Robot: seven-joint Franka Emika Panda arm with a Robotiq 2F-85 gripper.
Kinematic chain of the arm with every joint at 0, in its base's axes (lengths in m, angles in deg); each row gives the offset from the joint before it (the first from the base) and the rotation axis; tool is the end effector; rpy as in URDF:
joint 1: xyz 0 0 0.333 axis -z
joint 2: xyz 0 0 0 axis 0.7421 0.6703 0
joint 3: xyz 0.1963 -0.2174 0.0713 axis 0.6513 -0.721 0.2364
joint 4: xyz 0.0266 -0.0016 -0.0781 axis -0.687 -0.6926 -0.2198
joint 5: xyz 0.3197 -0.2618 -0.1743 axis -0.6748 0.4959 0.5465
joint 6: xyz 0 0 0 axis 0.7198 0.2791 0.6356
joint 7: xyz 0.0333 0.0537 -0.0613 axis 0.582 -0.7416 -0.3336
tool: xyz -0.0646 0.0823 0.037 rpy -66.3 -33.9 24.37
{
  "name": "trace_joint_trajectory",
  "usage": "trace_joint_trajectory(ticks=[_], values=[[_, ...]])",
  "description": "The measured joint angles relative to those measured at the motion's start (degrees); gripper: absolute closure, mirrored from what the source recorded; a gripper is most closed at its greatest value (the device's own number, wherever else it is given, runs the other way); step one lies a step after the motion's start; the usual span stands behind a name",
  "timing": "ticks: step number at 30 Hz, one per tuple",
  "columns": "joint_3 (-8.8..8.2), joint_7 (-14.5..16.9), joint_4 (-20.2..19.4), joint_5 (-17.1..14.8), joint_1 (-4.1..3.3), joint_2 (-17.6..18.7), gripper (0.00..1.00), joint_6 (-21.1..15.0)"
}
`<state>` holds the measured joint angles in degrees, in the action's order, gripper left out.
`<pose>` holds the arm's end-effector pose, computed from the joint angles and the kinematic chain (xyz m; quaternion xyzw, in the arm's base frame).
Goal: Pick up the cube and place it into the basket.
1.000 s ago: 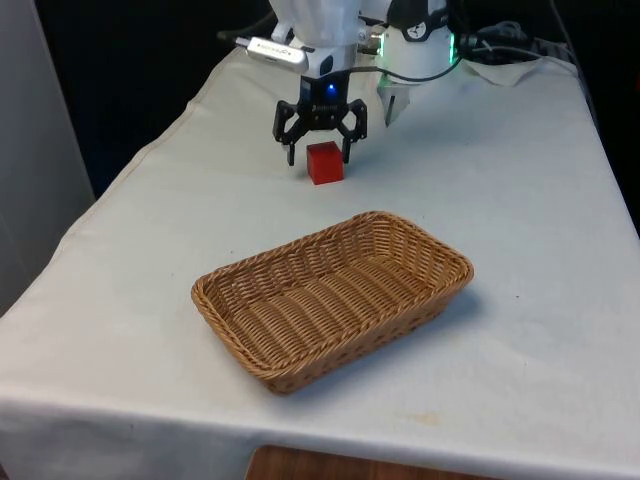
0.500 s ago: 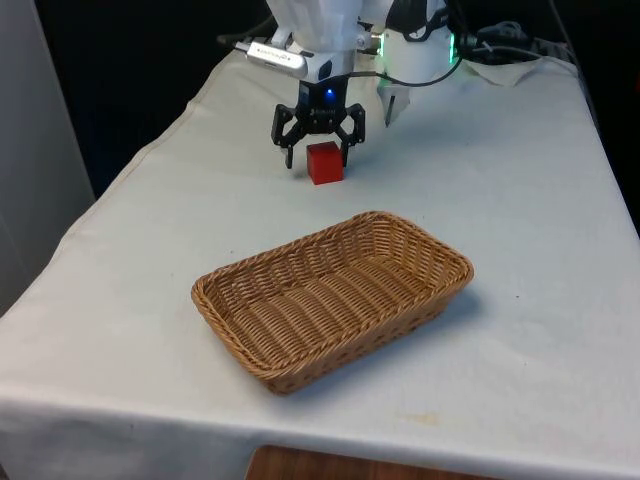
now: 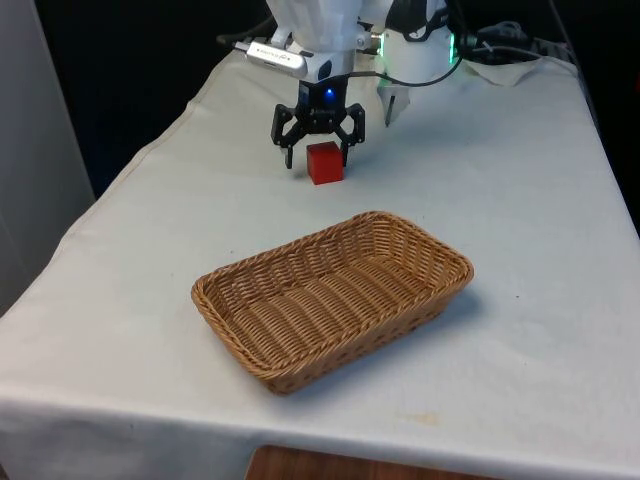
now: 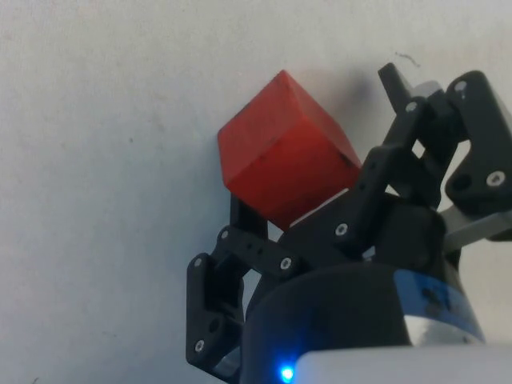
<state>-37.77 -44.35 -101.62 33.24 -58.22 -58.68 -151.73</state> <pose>0.4293 -0.1347 0.0923 0.9722 0.2211 0.0147 0.0763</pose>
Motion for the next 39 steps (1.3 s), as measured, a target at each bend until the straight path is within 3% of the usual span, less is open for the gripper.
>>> trace_joint_trajectory(ticks=[10,14,15,20,34,39], values=[[-0.06,0.0,0.0,0.0,0.0,0.11,0.0,0.0],[-0.06,0.0,0.0,0.0,0.06,0.17,0.44,0.0],[-0.06,0.0,0.0,0.0,0.06,0.17,0.44,0.0],[-0.11,0.0,0.06,0.0,0.06,0.23,1.0,0.06],[-0.11,0.0,0.23,0.0,0.11,0.11,1.0,0.06],[-0.29,0.29,0.29,0.0,0.11,-1.66,1.0,1.2]])
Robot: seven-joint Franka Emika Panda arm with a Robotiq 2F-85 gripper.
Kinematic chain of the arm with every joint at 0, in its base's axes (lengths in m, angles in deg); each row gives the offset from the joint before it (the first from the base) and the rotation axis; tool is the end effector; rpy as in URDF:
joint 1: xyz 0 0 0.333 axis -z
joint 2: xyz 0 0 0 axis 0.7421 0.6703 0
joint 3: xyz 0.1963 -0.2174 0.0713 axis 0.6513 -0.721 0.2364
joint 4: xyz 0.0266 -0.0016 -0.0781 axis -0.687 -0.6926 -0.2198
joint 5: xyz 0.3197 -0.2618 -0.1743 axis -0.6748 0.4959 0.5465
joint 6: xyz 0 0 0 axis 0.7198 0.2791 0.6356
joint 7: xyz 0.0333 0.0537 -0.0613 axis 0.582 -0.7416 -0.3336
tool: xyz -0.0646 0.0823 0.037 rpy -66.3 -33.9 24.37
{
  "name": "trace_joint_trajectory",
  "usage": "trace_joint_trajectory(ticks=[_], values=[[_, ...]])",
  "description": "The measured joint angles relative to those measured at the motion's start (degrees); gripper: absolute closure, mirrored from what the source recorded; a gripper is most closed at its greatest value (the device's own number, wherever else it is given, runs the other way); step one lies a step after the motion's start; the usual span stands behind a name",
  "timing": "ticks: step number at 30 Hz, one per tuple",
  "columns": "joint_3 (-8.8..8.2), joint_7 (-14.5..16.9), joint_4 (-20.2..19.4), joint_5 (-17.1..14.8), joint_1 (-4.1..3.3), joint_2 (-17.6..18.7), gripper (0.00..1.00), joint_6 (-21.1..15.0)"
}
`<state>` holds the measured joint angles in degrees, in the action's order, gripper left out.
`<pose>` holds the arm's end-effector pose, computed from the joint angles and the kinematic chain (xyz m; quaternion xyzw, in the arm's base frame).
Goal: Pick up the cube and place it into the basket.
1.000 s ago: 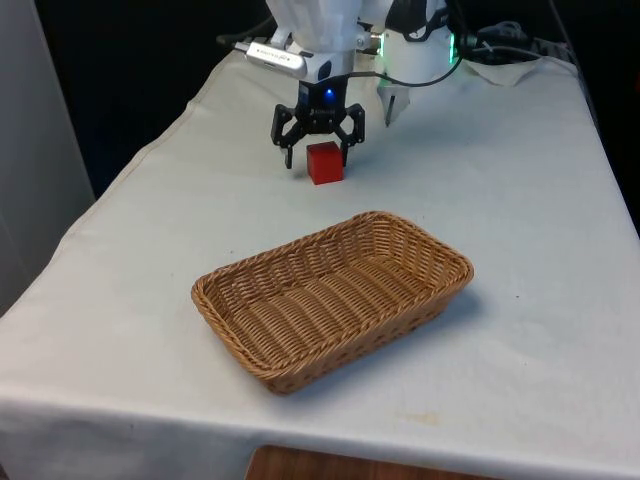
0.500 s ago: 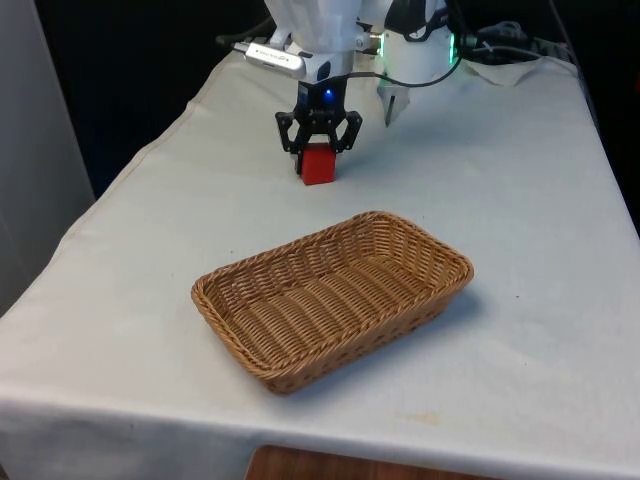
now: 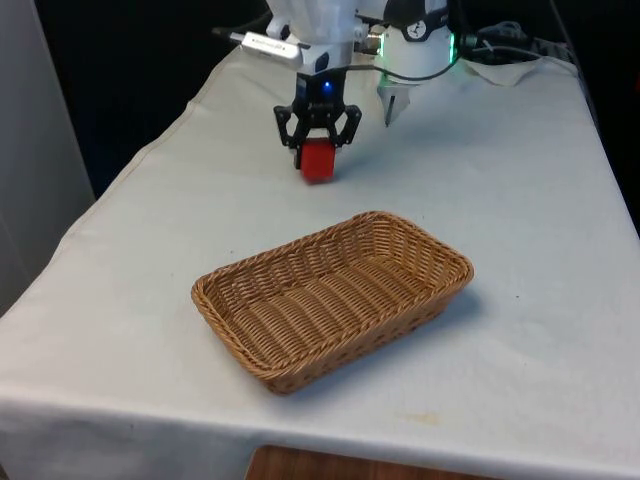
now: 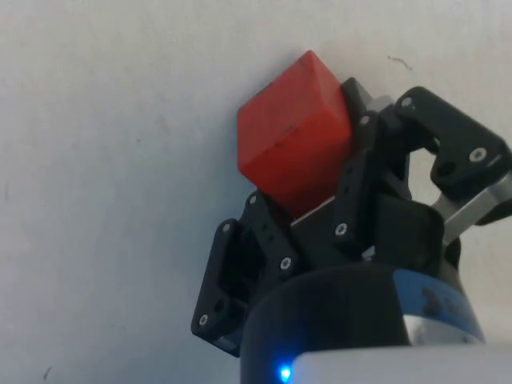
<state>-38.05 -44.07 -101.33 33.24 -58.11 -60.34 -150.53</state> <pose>0.4356 -0.1368 0.1037 0.9727 0.2188 0.0217 0.0741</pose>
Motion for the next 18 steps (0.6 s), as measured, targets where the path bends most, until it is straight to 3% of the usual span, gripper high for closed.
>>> trace_joint_trajectory(ticks=[7,18], values=[[-0.34,0.74,0.17,0.0,0.0,-4.64,1.0,4.7],[-0.4,0.92,1.83,0.0,0.0,-8.65,1.0,11.06]])
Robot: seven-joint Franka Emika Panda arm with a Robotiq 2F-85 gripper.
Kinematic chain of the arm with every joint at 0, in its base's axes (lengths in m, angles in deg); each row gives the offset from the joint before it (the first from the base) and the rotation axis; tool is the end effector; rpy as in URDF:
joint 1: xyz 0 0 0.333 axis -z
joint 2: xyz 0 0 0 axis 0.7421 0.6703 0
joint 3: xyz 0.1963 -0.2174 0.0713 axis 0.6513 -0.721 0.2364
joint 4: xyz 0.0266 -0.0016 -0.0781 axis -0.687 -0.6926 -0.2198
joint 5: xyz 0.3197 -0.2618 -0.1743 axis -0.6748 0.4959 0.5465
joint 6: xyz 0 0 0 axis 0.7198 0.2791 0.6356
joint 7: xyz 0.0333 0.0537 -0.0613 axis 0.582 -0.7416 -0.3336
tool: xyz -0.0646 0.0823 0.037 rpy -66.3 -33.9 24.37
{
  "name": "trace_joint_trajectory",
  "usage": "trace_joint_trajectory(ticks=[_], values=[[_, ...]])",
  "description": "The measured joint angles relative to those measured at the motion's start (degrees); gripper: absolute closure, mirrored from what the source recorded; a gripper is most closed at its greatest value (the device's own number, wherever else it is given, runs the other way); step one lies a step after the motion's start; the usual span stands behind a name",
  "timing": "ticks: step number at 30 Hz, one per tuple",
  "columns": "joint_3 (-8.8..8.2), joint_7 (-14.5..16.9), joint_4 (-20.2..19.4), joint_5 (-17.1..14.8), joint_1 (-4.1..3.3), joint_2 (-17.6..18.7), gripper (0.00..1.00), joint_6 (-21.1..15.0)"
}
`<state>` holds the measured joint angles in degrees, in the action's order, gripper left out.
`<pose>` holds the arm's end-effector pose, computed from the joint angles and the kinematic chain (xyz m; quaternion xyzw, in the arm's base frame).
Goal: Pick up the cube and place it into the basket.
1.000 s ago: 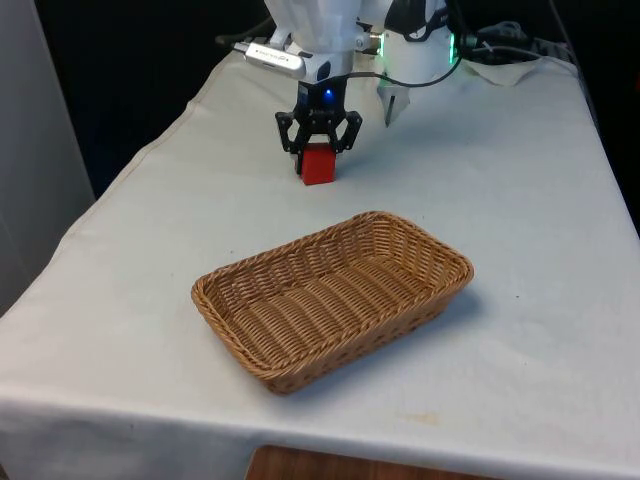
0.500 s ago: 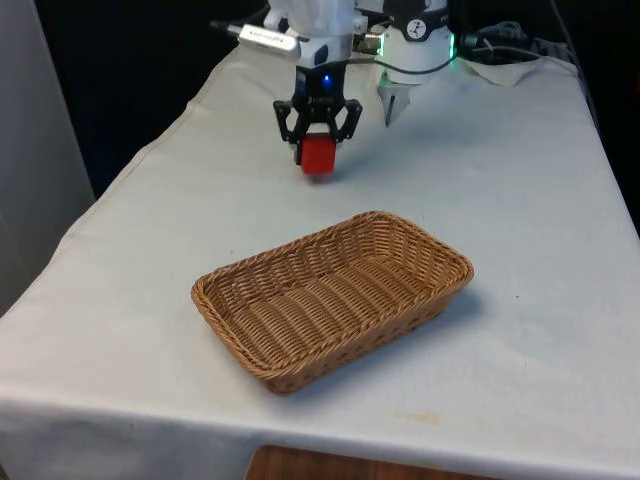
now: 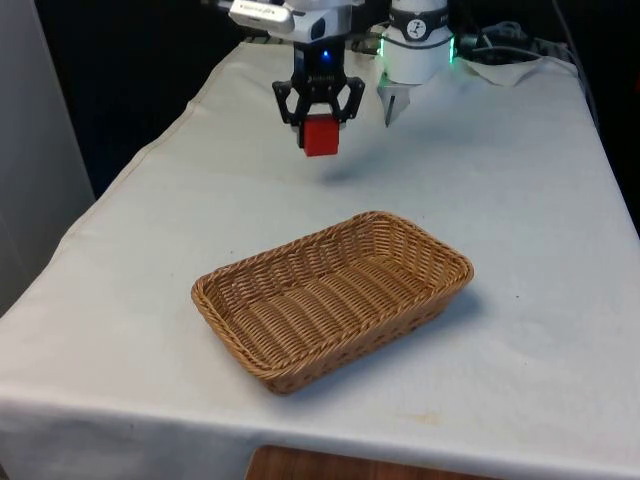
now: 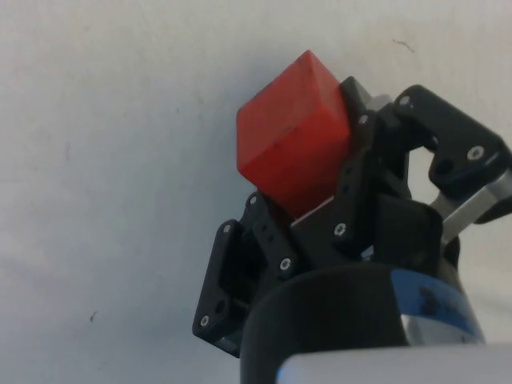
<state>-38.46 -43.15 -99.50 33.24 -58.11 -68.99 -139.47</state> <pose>0.4605 -0.1341 0.1587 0.9751 0.2163 0.0252 0.0406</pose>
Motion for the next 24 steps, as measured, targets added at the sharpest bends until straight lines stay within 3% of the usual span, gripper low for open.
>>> trace_joint_trajectory(ticks=[24], values=[[-0.11,0.06,2.29,0.0,0.0,-6.07,1.0,9.45]])
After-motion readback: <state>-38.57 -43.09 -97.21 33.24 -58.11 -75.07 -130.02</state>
